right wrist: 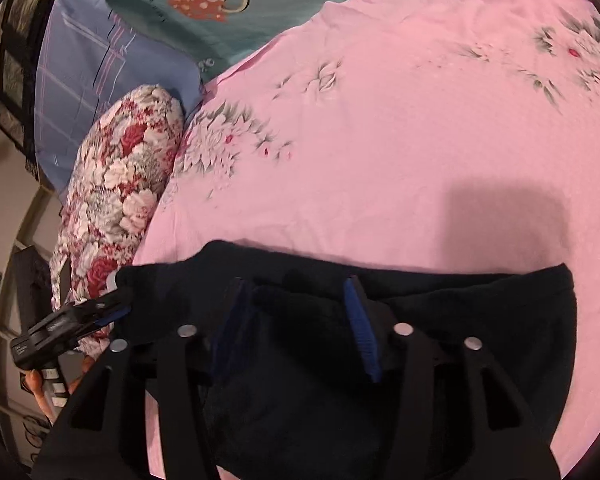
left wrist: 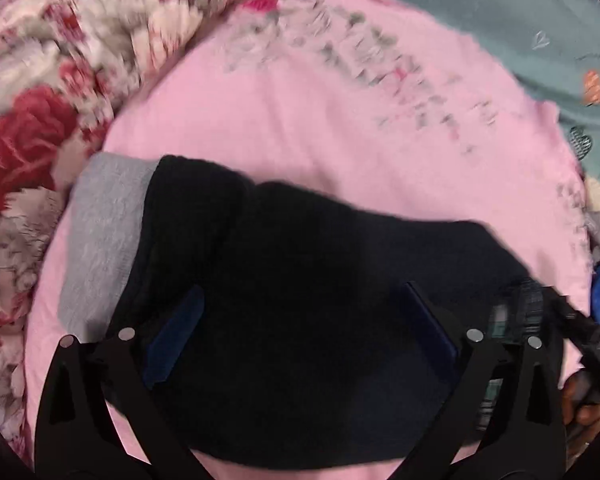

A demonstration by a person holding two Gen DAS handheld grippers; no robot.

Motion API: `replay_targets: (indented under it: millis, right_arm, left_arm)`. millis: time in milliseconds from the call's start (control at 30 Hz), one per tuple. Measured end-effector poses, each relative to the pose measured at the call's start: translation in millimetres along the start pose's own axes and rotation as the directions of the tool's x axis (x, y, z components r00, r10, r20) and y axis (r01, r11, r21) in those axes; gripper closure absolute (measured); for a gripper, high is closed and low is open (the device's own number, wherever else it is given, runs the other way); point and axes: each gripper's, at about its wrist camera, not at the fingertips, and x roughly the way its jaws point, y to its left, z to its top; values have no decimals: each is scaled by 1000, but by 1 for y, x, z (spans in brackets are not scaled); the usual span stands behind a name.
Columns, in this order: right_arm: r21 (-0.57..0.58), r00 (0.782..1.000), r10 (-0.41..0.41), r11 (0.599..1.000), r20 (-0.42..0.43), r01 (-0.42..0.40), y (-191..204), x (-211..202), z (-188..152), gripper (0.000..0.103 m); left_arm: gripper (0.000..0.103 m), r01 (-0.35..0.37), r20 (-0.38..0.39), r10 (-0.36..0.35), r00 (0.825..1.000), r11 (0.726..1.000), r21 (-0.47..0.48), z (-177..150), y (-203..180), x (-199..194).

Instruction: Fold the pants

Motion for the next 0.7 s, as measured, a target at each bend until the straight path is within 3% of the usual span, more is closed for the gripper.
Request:
replay_targets:
  millis: [167, 300, 467, 567, 700]
  right_arm:
    - [-1, 1000, -12, 1000, -8, 12, -5, 1, 1, 49]
    - [21, 1000, -17, 1000, 24, 17, -8, -12, 3, 47]
    - [59, 998, -30, 998, 60, 26, -15, -23, 7, 40]
    - [88, 997, -29, 996, 76, 23, -17, -28, 8, 33]
    - [73, 996, -23, 997, 86, 17, -14, -32, 7, 33]
  left_arm:
    - [4, -62, 27, 61, 998, 998, 33, -7, -14, -17]
    - [4, 10, 53, -11, 999, 1000, 21, -25, -7, -53]
    - [4, 18, 21, -16, 1000, 996, -88, -57, 34, -79]
    - [4, 13, 5, -12, 1000, 981, -192, -59, 61, -75]
    - [6, 12, -33, -20, 999, 973, -232, -59, 73, -60]
